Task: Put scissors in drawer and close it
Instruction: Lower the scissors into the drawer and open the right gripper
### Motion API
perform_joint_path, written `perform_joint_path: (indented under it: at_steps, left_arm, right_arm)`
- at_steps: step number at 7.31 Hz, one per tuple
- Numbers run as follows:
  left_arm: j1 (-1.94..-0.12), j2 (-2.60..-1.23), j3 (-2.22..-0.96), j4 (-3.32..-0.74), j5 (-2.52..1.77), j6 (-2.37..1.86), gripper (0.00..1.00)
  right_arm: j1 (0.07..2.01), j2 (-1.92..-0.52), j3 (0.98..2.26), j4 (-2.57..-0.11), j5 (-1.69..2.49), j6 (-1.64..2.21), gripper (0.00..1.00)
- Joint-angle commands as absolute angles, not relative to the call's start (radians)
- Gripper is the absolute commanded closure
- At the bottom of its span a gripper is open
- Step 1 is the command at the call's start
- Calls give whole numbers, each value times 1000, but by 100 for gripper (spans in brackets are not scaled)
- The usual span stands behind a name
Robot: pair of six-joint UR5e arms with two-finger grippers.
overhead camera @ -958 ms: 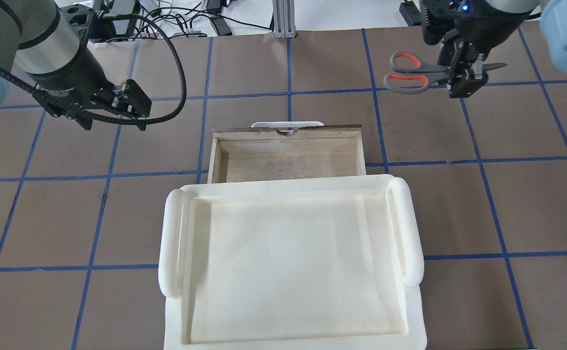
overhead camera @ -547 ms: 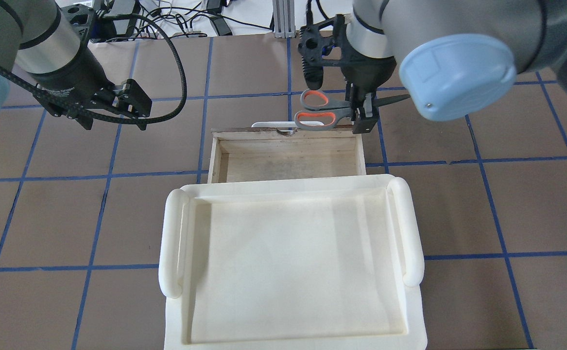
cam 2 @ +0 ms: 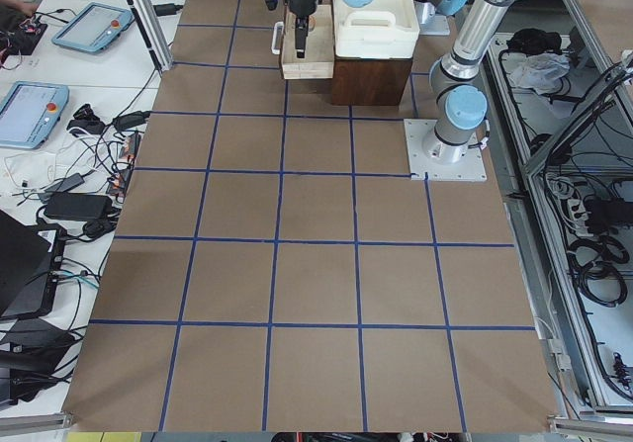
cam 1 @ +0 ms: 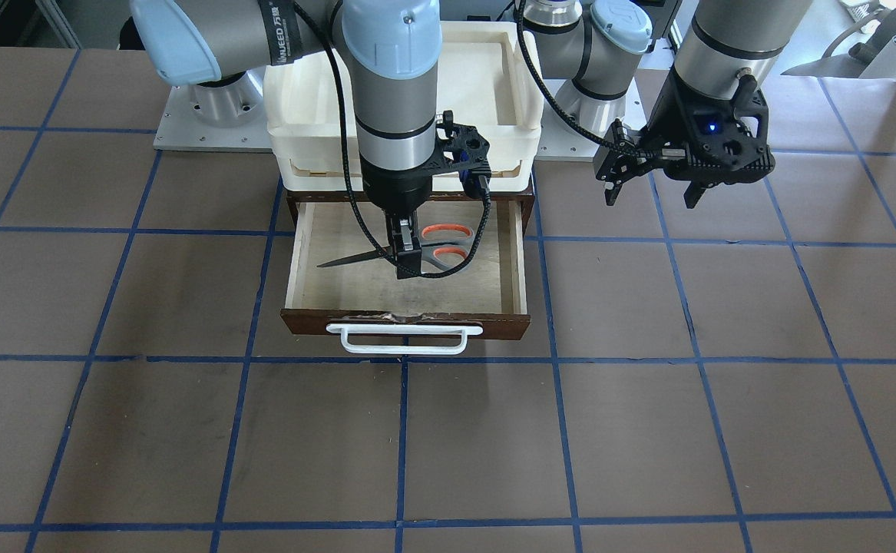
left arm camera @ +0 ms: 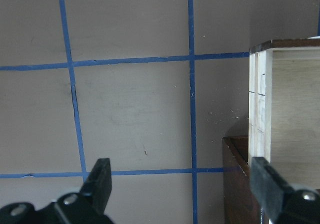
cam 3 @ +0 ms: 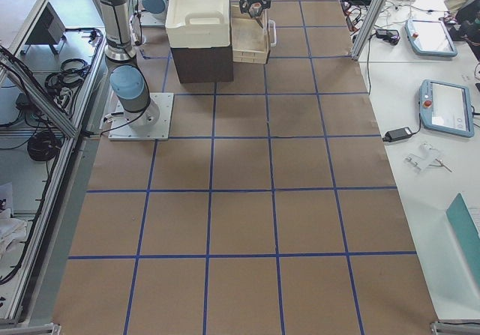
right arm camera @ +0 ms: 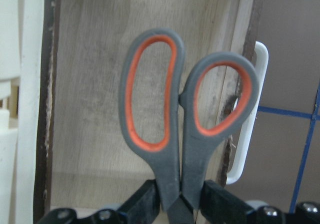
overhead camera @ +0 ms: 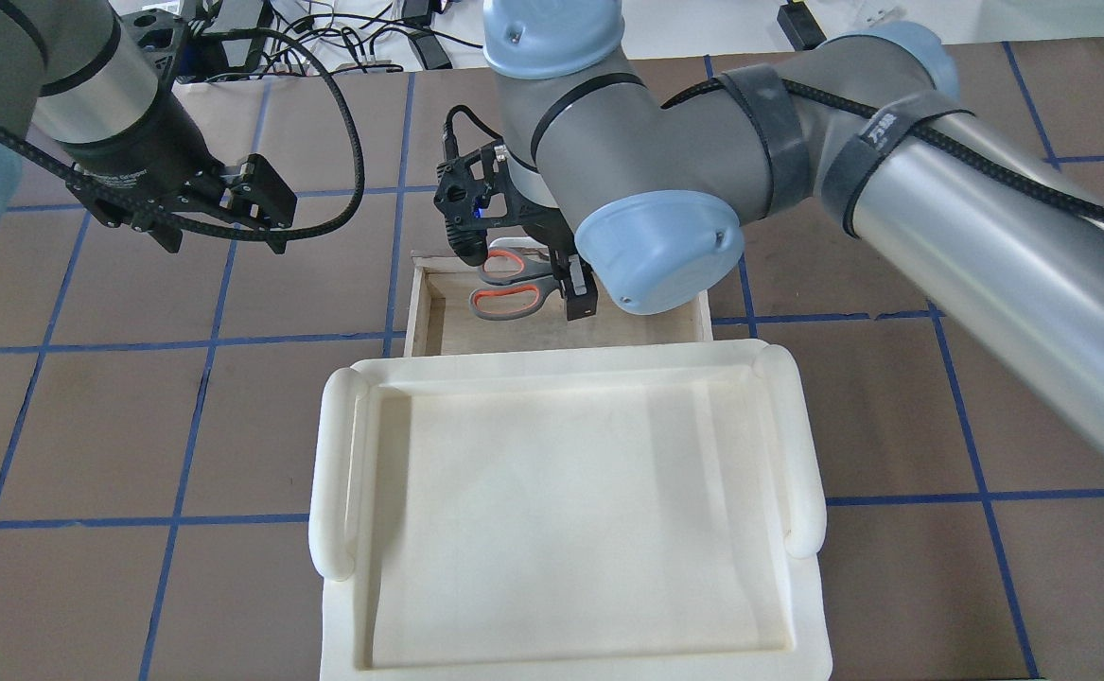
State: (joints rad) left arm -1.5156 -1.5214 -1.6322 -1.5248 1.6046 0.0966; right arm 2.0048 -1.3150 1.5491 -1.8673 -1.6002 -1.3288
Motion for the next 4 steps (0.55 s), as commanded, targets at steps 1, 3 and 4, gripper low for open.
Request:
perform_joint_path:
  at_steps: [1, 3, 4]
  left_arm:
    - [-1516, -1522, -1632, -1525, 1605, 97, 0]
    - [-1516, -1528, -1629, -1522, 1603, 97, 0]
    - [-1516, -1531, -1629, -1522, 1605, 97, 0]
  right_arm:
    - [2010, -1272, 1552, -1871, -1595, -1333, 100]
    - [2010, -1243, 1557, -1871, -1580, -1333, 100]
    - [2010, -1243, 1560, -1861, -1575, -1325, 100]
